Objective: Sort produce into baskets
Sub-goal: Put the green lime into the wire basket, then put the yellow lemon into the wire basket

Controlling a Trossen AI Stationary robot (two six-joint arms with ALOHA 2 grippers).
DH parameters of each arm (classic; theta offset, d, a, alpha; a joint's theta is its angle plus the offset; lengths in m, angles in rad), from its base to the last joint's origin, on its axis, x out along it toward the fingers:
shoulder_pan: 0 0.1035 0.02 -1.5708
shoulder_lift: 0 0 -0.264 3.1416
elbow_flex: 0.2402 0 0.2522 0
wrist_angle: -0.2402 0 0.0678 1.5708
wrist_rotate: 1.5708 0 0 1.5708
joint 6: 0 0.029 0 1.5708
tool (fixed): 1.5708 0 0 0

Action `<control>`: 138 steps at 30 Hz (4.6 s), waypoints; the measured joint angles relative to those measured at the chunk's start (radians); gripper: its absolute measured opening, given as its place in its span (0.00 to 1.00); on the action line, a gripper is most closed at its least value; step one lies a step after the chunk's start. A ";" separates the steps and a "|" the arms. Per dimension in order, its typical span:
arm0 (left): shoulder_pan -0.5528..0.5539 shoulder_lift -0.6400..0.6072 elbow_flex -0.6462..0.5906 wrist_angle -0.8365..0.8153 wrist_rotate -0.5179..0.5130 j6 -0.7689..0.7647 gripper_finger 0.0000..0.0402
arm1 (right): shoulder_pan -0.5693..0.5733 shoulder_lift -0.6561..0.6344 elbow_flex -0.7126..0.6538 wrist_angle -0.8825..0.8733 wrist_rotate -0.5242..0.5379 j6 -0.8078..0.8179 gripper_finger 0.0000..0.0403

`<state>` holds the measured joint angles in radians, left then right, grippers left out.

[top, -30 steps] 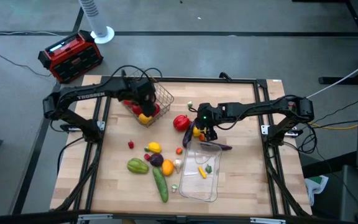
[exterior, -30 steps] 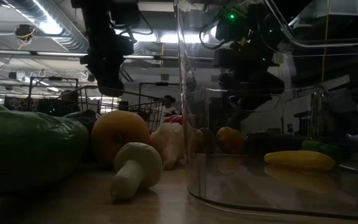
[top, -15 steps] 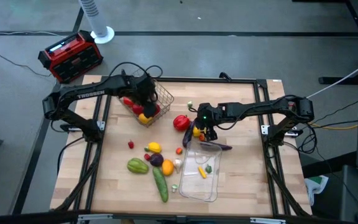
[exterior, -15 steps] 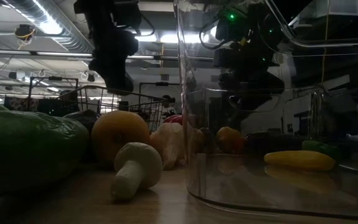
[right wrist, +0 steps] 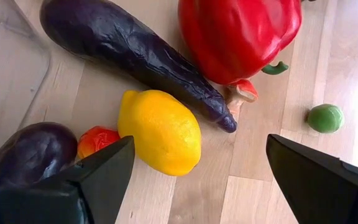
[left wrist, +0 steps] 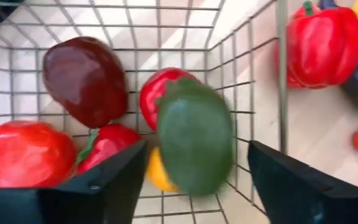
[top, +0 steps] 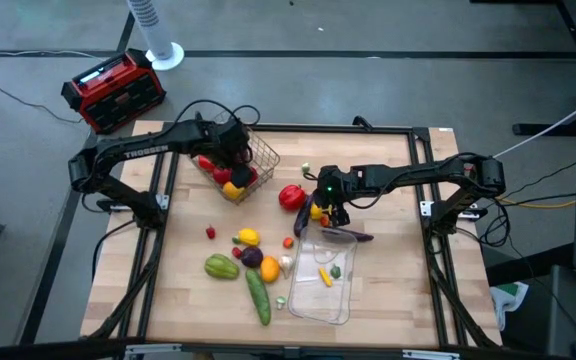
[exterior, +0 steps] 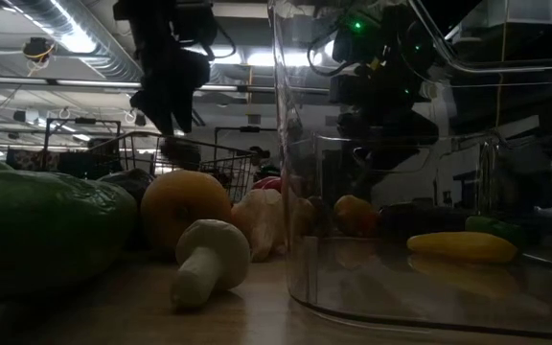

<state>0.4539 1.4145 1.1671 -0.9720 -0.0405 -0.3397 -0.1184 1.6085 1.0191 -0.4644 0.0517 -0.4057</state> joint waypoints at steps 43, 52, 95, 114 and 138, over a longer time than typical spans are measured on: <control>-0.227 0.000 0.000 -0.004 -0.088 -0.147 0.84 | 0.000 0.000 0.001 0.073 0.000 0.035 0.89; -0.301 -0.001 0.000 -0.004 -0.115 -0.202 0.84 | 0.000 0.000 0.001 0.072 -0.018 0.062 0.89; -0.415 -0.001 0.000 0.094 -0.173 -0.211 0.84 | 0.000 0.133 0.078 -0.067 -0.036 -0.019 0.56; -0.415 -0.113 0.000 0.092 -0.182 -0.150 0.84 | -0.007 0.133 0.380 -0.075 0.064 -0.028 0.59; -0.511 -0.232 0.001 -0.074 -0.181 -0.276 0.84 | -0.087 0.375 0.380 0.811 0.026 -0.073 0.59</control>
<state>-0.0572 1.1826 1.1679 -1.0458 -0.2216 -0.6154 -0.2050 1.9839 1.3991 0.3463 0.0772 -0.4790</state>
